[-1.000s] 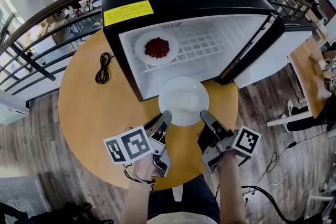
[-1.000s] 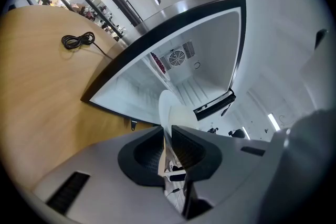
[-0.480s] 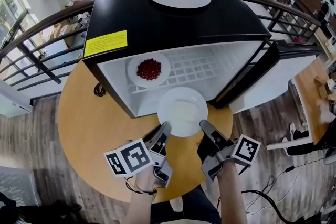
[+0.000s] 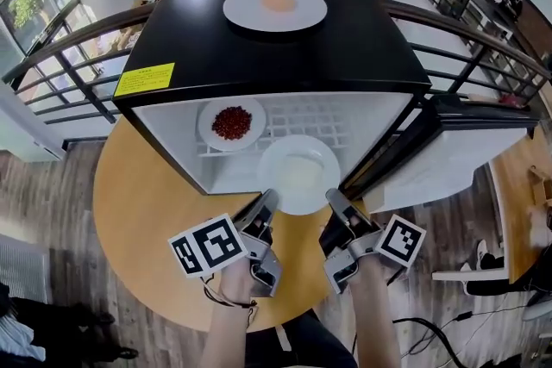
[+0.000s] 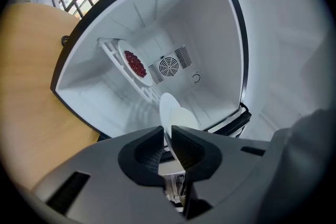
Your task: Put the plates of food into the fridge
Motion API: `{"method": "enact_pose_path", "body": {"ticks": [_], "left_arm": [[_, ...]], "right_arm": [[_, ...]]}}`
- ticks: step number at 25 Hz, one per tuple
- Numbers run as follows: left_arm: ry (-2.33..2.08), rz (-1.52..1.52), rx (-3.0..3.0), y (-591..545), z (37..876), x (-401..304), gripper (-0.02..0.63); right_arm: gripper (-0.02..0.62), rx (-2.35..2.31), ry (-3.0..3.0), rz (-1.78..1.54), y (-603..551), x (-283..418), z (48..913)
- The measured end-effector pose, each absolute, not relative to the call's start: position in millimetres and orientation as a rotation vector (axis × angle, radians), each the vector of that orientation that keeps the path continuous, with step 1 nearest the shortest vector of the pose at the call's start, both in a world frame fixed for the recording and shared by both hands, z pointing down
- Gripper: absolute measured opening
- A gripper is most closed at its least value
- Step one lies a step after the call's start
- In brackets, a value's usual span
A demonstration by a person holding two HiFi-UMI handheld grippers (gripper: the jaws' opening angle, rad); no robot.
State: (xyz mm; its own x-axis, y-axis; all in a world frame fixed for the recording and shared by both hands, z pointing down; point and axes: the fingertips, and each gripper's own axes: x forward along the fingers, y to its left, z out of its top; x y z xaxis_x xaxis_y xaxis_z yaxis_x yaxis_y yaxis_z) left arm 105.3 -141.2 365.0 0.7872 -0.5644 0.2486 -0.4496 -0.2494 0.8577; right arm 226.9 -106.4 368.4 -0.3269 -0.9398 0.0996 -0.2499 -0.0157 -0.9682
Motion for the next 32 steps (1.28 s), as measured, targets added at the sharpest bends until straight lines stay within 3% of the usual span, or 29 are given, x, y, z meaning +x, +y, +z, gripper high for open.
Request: {"method": "enact_pose_path", "body": {"ticks": [32], "left_arm": [[-0.810,-0.103,1.858,-251.9,362.3,148.4,0.046]], "right_arm": [[0.018,-1.426,1.348,-1.242,-191.0,265.3,364.1]]}}
